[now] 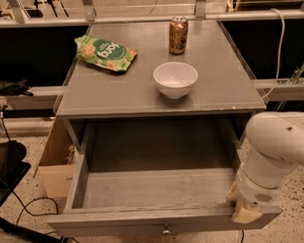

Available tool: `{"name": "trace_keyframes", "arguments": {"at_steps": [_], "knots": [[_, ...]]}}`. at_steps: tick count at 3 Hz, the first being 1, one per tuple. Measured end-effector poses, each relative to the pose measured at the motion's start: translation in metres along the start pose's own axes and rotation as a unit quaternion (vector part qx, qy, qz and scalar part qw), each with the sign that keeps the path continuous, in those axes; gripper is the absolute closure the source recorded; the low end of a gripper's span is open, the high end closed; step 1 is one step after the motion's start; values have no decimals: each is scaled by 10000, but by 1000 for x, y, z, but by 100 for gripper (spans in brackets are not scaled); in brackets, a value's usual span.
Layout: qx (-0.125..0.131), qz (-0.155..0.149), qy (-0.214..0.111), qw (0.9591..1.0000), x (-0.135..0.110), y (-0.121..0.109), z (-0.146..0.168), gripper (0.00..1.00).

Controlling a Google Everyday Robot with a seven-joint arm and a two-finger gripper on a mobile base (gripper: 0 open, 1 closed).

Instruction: Open top drawer

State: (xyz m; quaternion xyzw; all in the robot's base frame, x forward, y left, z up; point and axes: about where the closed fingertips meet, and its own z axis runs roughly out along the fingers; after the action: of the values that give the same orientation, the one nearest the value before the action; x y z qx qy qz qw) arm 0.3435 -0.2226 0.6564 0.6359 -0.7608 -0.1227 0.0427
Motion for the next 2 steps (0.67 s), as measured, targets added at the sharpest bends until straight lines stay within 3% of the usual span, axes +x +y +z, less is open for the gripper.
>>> {"name": "trace_keyframes", "arguments": {"at_steps": [1,2], "knots": [[-98,55,-15,9999,3,9,2,100],[-98,55,-15,9999,3,9,2,81]]}}
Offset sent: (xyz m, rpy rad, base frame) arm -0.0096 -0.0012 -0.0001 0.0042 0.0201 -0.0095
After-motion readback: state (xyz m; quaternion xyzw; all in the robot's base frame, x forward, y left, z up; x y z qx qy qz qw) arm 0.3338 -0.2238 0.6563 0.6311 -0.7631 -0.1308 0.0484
